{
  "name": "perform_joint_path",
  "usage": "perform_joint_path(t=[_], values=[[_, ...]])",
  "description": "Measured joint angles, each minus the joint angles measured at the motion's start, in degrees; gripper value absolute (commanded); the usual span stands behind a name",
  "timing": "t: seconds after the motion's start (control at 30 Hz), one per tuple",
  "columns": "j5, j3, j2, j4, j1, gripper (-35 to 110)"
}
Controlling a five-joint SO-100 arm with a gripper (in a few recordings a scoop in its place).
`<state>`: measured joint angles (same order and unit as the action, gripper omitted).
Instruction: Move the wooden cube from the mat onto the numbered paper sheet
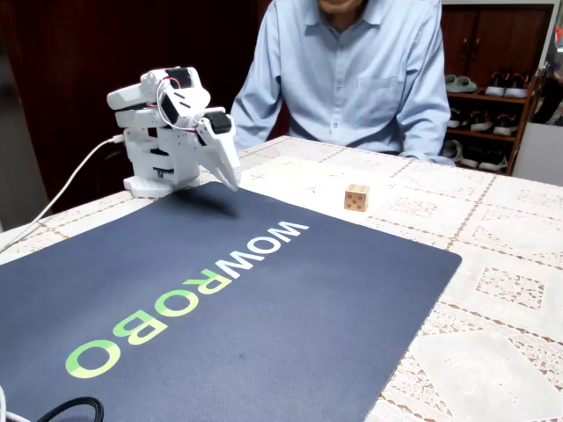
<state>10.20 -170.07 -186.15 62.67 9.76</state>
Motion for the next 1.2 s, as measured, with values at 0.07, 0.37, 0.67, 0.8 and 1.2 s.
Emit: perform_joint_path(t=[0.07, 0.37, 0.67, 0.8, 1.2], values=[[0.00, 0.00, 0.00, 0.00, 0.00, 0], [0.00, 0.00, 0.00, 0.00, 0.00, 0], [0.00, 0.00, 0.00, 0.00, 0.00, 0], [0.00, 0.00, 0.00, 0.00, 0.00, 0], [0.00, 0.00, 0.00, 0.00, 0.00, 0]])
